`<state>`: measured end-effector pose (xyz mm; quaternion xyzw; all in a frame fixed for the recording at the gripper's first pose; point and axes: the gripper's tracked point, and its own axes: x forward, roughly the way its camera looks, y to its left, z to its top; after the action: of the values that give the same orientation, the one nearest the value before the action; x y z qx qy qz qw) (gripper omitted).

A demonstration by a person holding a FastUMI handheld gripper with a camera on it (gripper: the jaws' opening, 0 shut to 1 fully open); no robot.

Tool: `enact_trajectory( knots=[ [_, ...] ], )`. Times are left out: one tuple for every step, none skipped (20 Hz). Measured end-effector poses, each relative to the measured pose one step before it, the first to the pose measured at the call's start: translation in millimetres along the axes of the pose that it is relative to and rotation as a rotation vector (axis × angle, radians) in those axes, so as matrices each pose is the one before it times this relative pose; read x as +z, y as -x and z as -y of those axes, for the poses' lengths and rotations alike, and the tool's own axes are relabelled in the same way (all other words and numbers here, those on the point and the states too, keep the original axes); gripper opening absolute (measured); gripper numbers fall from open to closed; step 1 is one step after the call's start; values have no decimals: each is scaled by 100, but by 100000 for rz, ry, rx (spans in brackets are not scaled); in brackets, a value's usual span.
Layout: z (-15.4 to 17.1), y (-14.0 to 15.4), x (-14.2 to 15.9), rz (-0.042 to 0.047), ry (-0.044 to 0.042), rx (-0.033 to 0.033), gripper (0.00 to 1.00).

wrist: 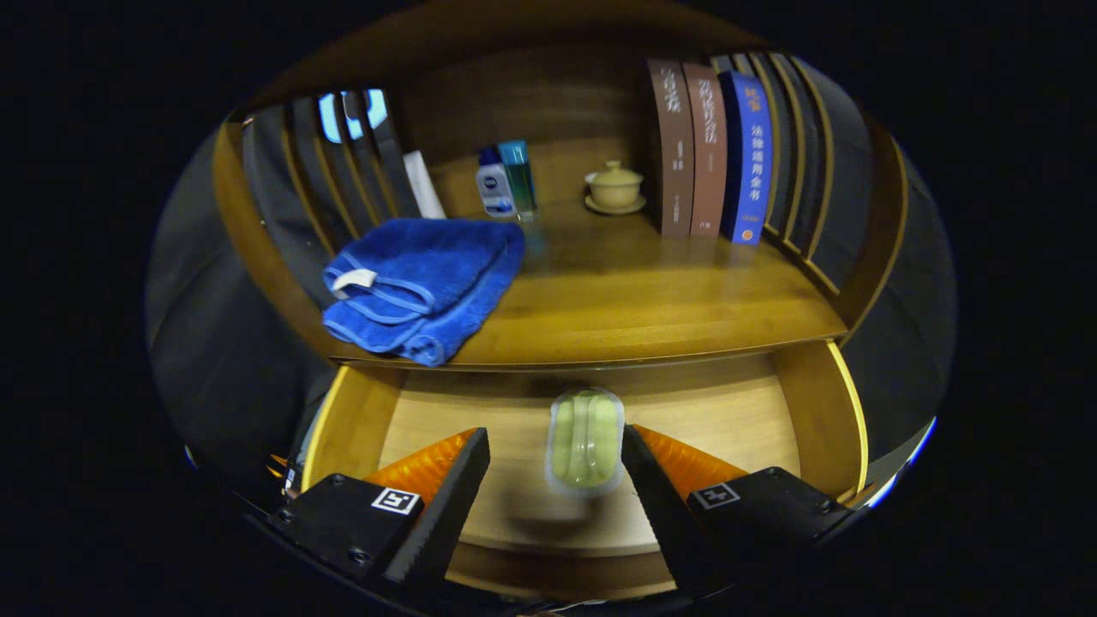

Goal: Pull open the drawer, take out the items inside it, and place them on the countertop above the cabinet.

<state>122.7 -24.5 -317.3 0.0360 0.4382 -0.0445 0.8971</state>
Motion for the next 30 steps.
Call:
enact_trajectory(
  knots=[
    [248, -1237, 114, -3285, -587, -947, 99],
    [264, -1195, 245, -2666, -702, -1111, 99],
    [259, -981, 45, -3192, -731, -812, 99],
    [262, -887, -53, -3053, -541, -631, 99],
    [24, -885, -160, -2549, -390, -629, 97],
    [6, -613, -186, -2706, 1, -23, 97],
    [44, -694, -484, -2991, 1030, -615, 96],
    [125, -543, -582, -2903, 1482, -600, 90],
    [-36, -738, -485, -2393, 1589, -697, 85],
    [127, -516, -460, -2312, 1674, -949, 84],
    [-10, -340, -296, -2003, 550, 760, 85],
    [114, -797, -476, -1504, -118, -1068, 76],
    [46, -73, -224, -1748, 246, -280, 68],
    [270, 215, 453, 1810, 708, -1455, 59],
    [246, -418, 683, 2680, -593, -359, 50],
    [-266, 1690, -6, -698, -233, 964, 42],
    [75, -1873, -628, -528, 523, 495, 33],
    [-161, 555, 225, 252, 803, -19, 24],
    [362, -192, 174, 1313, 1292, -1077, 24],
    [-225, 214, 319, -249, -1188, 2076, 24],
    [30, -115, -534, 371, -1202, -106, 9],
    [-17, 611, -32, -308, 60, 568, 9],
    [20, -117, -71, 355, -159, 437, 9],
    [-23, 354, 200, 769, -723, 729, 9],
    [-49, 530, 136, 1086, -14, 424, 9],
    [73, 723, 169, 1236, 663, -136, 9],
    [64, 711, 159, 1486, 84, 321, 9],
    [-110, 1003, 77, 1288, -121, 835, 9],
    [-339, 960, -63, 1174, -416, 1465, 9],
    [-219, 1112, -39, 1438, -536, 1271, 9]
  ],
)
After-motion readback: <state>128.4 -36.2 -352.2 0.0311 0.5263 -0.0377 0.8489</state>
